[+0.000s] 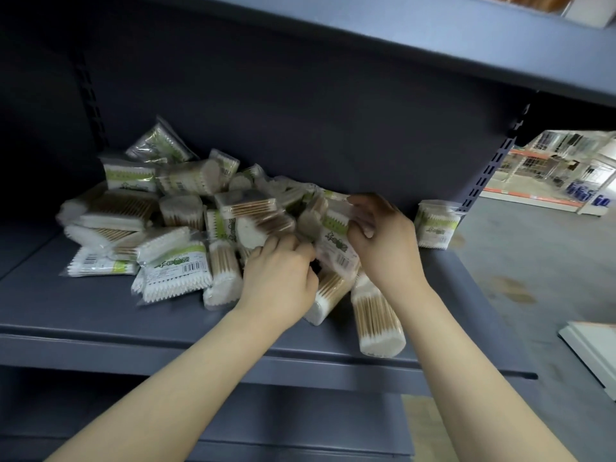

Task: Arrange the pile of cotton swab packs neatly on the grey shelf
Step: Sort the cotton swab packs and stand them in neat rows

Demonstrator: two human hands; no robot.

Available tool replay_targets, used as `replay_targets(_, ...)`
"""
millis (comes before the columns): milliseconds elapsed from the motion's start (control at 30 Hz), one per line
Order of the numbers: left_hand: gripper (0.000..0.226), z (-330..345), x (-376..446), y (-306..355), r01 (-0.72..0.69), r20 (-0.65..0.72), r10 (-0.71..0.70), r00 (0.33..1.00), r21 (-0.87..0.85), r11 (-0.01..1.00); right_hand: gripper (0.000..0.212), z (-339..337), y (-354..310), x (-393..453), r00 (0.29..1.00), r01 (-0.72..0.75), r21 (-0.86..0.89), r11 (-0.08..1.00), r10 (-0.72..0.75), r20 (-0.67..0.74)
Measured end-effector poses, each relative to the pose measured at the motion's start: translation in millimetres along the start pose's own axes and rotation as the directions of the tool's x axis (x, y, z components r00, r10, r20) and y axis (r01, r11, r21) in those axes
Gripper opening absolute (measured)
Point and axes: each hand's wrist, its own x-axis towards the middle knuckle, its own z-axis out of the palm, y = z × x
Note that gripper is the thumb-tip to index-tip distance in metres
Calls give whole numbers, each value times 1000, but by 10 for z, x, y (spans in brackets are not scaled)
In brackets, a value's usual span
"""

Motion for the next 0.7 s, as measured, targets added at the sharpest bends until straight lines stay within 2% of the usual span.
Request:
replay_targets(333, 23, 26, -16, 306, -30, 61, 33, 998, -38, 999, 34, -481, 308, -142, 989, -150, 61, 987, 149, 21)
replay_targets(700, 36, 261, 35, 852, -18, 177, 30, 984, -67, 998, 37, -750, 794, -304, 970, -238, 274, 932, 240, 28)
